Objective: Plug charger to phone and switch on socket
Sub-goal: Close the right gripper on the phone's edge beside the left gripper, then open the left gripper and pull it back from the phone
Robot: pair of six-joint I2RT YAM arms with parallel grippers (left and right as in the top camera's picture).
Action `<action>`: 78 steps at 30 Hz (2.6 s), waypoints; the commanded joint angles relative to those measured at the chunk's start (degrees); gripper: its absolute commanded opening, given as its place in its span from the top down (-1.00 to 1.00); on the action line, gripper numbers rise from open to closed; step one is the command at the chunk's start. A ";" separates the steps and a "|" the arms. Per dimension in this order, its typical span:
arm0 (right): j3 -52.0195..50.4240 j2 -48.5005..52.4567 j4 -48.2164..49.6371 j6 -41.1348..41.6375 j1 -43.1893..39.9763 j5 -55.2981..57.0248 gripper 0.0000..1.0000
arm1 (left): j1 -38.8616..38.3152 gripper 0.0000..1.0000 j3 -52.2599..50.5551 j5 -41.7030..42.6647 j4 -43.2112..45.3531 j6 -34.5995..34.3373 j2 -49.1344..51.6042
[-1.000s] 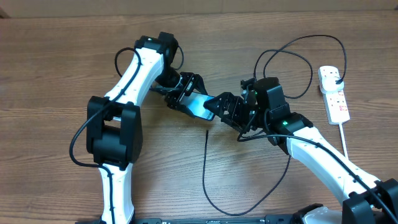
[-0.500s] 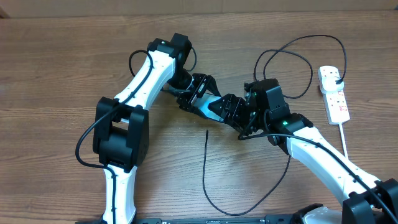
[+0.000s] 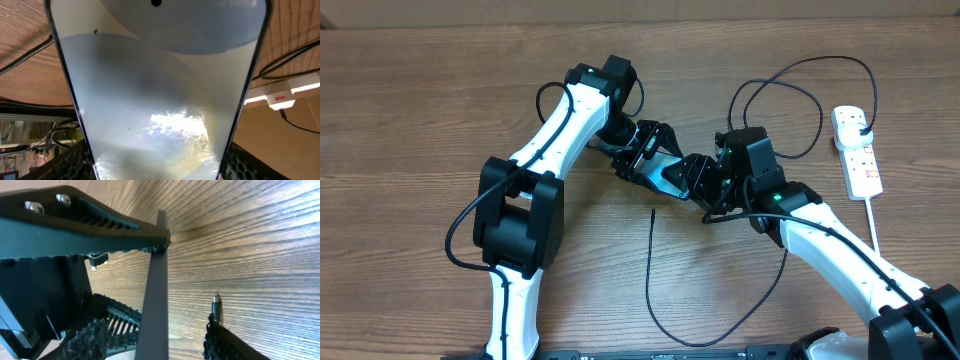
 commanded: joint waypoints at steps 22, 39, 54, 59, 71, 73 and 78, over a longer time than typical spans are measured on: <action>0.85 0.24 -1.25 -0.28 0.26 4.76 0.34 | -2.08 0.91 1.62 2.40 -0.15 -0.57 -0.02; 0.87 0.24 -1.44 -0.31 0.26 6.27 0.63 | -3.54 0.92 1.62 2.38 0.13 -0.57 -0.02; 0.87 0.24 -1.44 -0.28 0.26 6.25 0.92 | -3.50 0.16 1.62 2.36 0.11 -0.52 -0.02; 0.87 0.22 -1.42 -0.28 0.13 6.25 0.92 | -3.02 -0.99 1.62 2.38 0.13 2.71 -0.02; 0.87 0.22 -0.94 -0.02 -1.73 7.69 0.92 | 2.51 -1.00 1.64 7.76 -1.55 15.50 -0.96; 0.87 0.22 -1.01 0.52 -3.21 7.45 0.92 | 3.56 -1.00 1.64 5.66 -2.10 15.65 -2.51; 0.87 0.22 -0.48 7.41 -7.65 3.65 0.92 | 5.25 -0.99 1.68 -3.43 -0.63 15.15 -9.22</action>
